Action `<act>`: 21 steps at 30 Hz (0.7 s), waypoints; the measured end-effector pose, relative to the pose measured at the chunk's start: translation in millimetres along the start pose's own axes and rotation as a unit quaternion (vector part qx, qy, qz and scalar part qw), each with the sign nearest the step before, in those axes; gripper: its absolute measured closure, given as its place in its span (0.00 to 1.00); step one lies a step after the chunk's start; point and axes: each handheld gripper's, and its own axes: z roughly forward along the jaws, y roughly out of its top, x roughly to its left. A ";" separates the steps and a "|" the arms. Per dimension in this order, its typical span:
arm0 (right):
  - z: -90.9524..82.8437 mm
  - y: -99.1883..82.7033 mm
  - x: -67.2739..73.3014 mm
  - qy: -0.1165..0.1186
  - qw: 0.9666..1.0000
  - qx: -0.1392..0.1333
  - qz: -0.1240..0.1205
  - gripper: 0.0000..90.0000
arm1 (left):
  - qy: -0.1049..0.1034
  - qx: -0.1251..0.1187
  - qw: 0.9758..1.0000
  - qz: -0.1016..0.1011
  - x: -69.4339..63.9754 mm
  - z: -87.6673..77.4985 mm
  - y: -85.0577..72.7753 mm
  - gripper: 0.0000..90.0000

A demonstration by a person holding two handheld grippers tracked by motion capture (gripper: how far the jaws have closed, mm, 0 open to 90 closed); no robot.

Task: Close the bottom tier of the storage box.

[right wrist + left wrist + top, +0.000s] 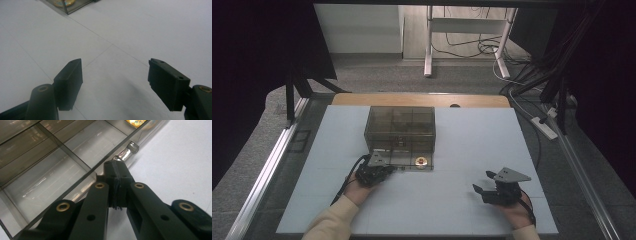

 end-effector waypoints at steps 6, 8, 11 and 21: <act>0.2 -0.1 0.0 -0.001 1.000 0.000 0.000 0.31 | 0.000 0.000 1.000 -0.001 1.4 0.0 -0.2 0.99; 0.3 -0.1 0.1 -0.001 1.000 0.000 -0.001 0.31 | 0.000 0.000 1.000 -0.001 1.6 0.1 -0.2 0.99; 0.4 -0.1 0.1 0.000 1.000 0.000 0.000 0.31 | 0.001 -0.001 1.000 -0.001 2.6 0.5 0.3 0.99; 0.7 -0.1 0.1 0.001 1.000 0.003 0.000 0.31 | 0.000 0.000 1.000 -0.006 5.9 2.6 3.1 0.99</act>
